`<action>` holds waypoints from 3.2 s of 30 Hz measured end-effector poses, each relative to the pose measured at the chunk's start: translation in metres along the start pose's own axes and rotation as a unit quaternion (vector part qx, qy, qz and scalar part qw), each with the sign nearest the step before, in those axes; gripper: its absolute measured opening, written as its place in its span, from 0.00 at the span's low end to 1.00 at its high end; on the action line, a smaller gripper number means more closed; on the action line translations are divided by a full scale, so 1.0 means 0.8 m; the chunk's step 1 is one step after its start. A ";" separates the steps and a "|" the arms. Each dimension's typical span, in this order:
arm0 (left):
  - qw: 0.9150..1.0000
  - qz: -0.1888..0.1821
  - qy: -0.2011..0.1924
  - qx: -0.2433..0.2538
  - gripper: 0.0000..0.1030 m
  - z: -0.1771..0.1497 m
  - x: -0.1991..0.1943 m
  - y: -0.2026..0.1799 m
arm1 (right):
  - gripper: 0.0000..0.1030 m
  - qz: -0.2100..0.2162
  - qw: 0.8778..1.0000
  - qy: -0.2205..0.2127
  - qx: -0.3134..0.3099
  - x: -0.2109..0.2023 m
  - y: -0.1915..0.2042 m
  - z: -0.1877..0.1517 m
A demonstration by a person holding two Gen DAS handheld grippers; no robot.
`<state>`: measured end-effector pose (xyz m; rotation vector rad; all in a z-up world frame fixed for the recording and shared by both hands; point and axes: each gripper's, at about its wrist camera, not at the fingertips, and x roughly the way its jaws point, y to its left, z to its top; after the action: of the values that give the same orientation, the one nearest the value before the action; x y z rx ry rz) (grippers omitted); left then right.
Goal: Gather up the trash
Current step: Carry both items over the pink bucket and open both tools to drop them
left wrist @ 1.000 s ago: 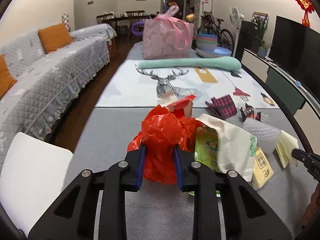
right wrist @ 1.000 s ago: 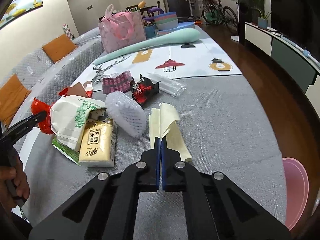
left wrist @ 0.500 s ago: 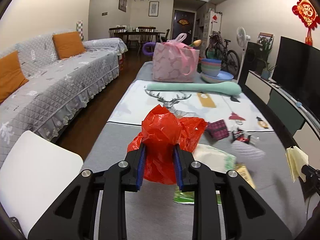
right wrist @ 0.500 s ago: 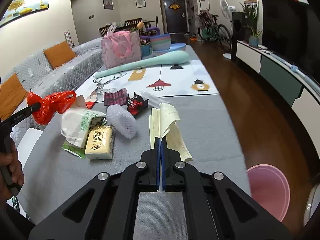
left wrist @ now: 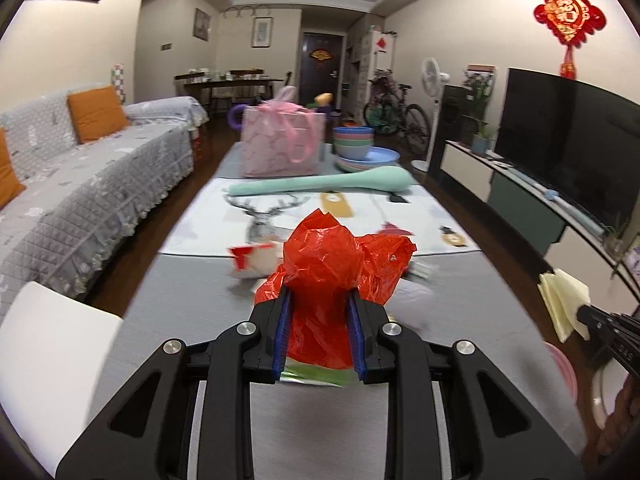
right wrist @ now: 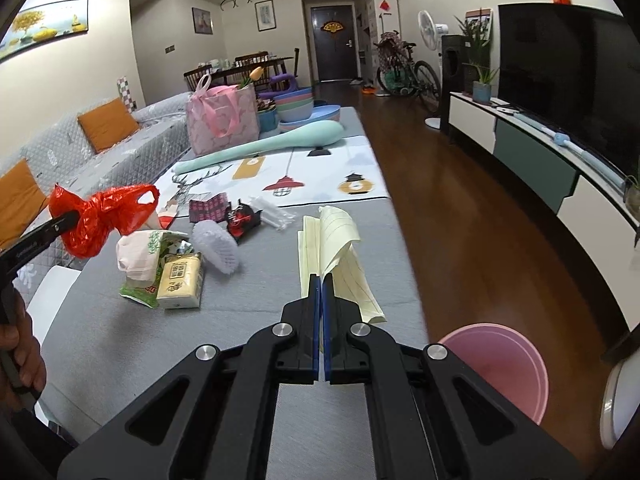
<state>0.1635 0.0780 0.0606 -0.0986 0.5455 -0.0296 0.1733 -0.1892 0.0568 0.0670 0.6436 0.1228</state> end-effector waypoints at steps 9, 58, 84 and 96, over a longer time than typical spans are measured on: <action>0.998 -0.054 0.019 0.037 0.24 -0.038 -0.010 -0.097 | 0.01 -0.026 0.999 -0.017 0.015 -0.040 -0.051 -0.007; 0.965 -0.191 0.123 0.133 0.24 -0.126 0.044 -0.398 | 0.02 -0.144 0.982 0.011 0.124 -0.069 -0.271 -0.058; 0.948 -0.194 0.186 0.167 0.57 -0.152 0.084 -0.455 | 0.52 -0.138 0.981 0.045 0.130 -0.030 -0.280 -0.060; 0.953 -0.203 0.172 0.146 0.58 -0.141 0.076 -0.438 | 0.55 -0.139 0.980 0.026 0.138 -0.041 -0.276 -0.052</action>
<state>0.1563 -0.2833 -0.0312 0.0870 0.8561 -0.5366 0.1426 -0.4116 0.0207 0.2411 0.7135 -0.2368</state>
